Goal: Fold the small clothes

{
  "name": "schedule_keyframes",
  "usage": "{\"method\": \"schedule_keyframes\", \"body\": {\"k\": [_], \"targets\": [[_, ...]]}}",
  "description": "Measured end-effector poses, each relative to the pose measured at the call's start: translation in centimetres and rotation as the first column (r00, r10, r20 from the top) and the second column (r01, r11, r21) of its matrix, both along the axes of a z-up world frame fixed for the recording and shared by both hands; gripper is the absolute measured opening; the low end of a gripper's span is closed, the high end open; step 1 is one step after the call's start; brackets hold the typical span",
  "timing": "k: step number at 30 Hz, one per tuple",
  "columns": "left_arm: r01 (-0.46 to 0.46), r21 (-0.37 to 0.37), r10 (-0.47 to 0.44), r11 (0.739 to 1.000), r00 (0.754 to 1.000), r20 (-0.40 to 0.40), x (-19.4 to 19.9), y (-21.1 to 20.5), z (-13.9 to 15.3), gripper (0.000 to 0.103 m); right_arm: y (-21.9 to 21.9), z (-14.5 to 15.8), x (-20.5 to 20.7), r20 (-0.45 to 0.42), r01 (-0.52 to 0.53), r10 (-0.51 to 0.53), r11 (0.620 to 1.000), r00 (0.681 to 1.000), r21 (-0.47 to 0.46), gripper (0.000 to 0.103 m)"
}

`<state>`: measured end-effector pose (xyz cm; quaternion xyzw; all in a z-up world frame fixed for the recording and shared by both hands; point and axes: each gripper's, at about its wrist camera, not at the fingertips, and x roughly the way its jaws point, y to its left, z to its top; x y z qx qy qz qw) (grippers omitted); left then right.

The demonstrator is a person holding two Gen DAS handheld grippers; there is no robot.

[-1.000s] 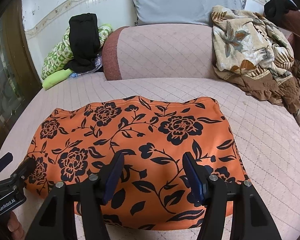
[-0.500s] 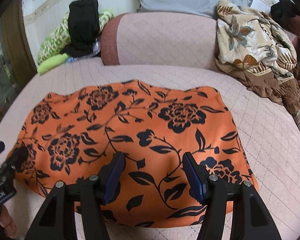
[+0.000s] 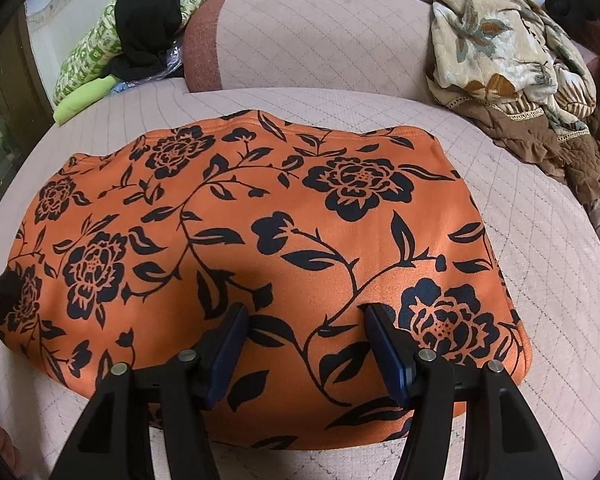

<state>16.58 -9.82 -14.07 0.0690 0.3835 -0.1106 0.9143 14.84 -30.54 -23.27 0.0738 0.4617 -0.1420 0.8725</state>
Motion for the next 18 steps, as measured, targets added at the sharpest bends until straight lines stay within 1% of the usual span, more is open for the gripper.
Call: {"method": "schedule_keyframes", "body": {"k": [18], "targets": [[0.014, 0.009, -0.014, 1.0, 1.0, 0.006, -0.11, -0.48, 0.01, 0.103, -0.02, -0.08, 0.05, -0.002, -0.003, 0.003, 1.0, 1.0, -0.002, 0.064]]}}
